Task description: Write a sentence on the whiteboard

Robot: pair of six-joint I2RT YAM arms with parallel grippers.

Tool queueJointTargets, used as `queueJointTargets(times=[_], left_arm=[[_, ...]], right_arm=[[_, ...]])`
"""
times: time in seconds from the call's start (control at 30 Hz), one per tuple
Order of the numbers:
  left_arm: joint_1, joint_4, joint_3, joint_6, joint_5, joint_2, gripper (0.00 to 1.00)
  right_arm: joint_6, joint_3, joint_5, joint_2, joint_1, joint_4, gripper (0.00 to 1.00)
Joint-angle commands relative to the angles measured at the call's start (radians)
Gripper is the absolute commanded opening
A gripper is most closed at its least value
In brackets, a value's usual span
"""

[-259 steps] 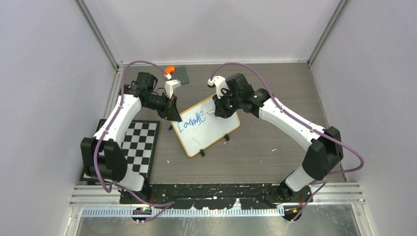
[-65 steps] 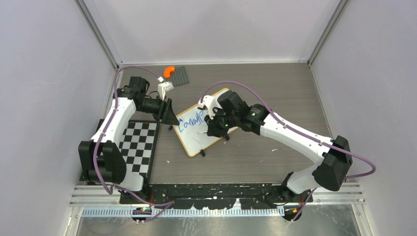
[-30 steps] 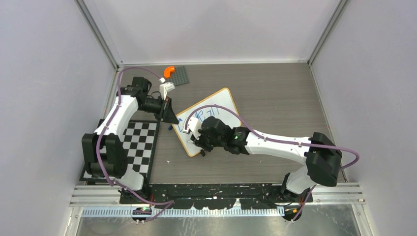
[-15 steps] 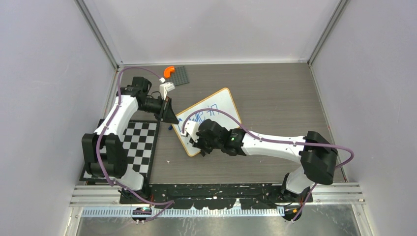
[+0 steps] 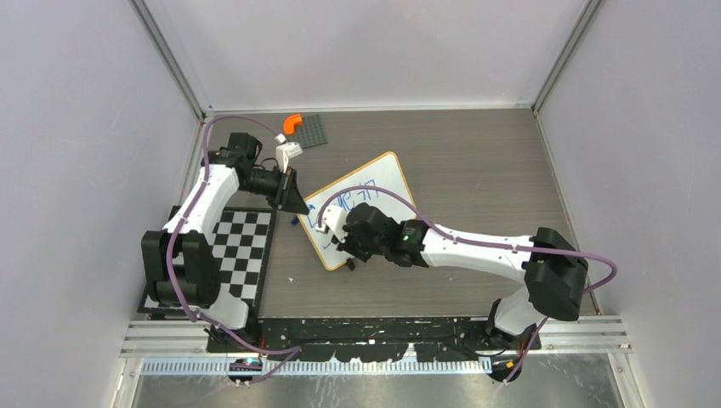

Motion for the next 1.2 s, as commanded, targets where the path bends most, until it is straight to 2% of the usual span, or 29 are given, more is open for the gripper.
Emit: queueJointTargets(times=[0.0,0.53,1.17], left_arm=[[0.003,0.017,0.006,0.006,-0.009,0.0,0.0],[0.002,0.011,0.003,0.016,-0.012,-0.01,0.0],[0.002,0.009,0.002,0.024,-0.018,-0.013,0.0]], right_arm=[[-0.012,0.053,0.062,-0.026,-0.018,0.025,0.0],[0.011,0.111,0.001,0.035,0.0,0.0,0.0],[-0.009,0.018,-0.009,-0.009,0.014,-0.036,0.0]])
